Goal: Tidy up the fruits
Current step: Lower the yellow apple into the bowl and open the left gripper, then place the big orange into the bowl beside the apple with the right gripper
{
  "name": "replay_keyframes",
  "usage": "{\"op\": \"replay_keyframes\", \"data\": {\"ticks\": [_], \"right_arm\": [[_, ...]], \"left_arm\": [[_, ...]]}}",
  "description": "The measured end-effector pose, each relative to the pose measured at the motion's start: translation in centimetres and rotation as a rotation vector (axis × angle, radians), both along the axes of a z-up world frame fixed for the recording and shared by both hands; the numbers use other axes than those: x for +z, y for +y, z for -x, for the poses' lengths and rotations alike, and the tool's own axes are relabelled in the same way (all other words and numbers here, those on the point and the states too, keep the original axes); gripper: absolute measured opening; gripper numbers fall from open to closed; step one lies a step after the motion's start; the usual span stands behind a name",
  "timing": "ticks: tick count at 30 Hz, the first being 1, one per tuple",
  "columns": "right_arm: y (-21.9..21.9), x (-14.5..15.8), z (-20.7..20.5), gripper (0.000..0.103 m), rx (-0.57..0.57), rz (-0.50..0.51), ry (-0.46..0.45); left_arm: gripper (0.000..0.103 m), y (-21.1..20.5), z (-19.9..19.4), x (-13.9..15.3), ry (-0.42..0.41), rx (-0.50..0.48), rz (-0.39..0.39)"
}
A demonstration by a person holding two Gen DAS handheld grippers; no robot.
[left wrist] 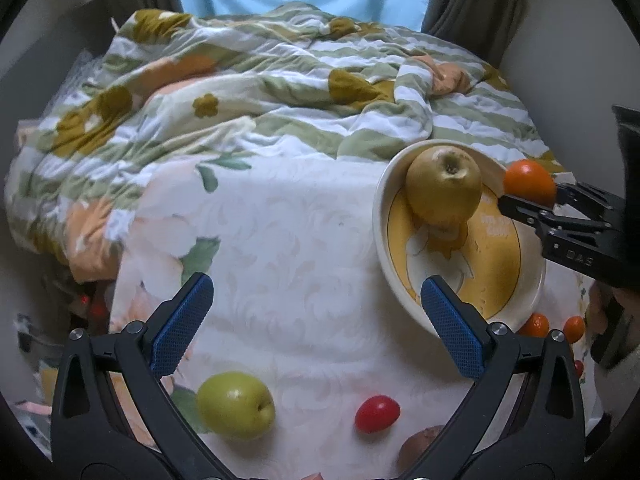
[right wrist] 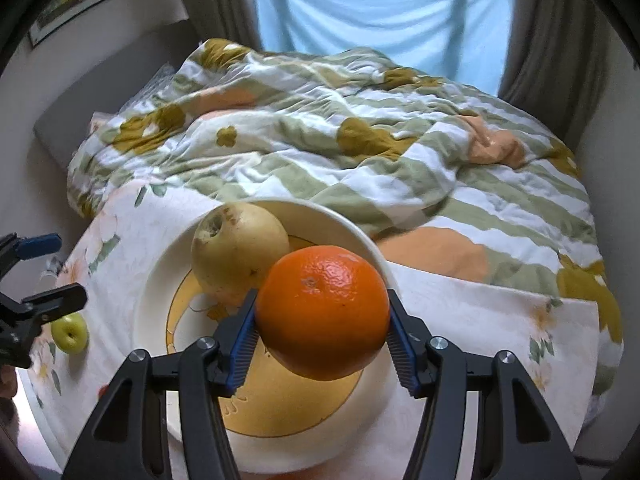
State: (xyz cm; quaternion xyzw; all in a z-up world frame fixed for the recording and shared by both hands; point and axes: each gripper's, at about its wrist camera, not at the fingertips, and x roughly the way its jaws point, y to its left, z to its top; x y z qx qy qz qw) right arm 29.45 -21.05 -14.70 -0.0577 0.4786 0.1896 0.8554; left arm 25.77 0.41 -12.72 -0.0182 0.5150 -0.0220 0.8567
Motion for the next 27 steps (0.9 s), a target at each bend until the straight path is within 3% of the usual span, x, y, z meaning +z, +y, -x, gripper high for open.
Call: {"op": "replay_keyframes", "data": {"ticks": [11, 12, 15, 16, 27], "right_arm": [[1.7, -1.9, -0.1, 0.055, 0.072, 0.127, -0.020], [1.7, -1.8, 0.0, 0.058, 0.074, 0.137, -0.034], [1.5, -0.8, 0.5, 0.096, 0.078, 0.111, -0.099], [1.4, -0.5, 0.5, 0.098, 0.079, 0.097, -0.111], [0.9, 1.9, 2.5, 0.099, 0.018, 0.097, -0.125]], "left_arm": [[0.103, 0.3, 0.7, -1.5, 0.019, 0.037, 0.026], [0.103, 0.3, 0.8, -1.5, 0.019, 0.039, 0.023], [0.103, 0.6, 1.1, -1.5, 0.019, 0.045, 0.023], [0.103, 0.7, 1.2, -1.6, 0.020, 0.048, 0.023], [0.103, 1.7, 3.1, 0.7, -0.009, 0.061, 0.001]]}}
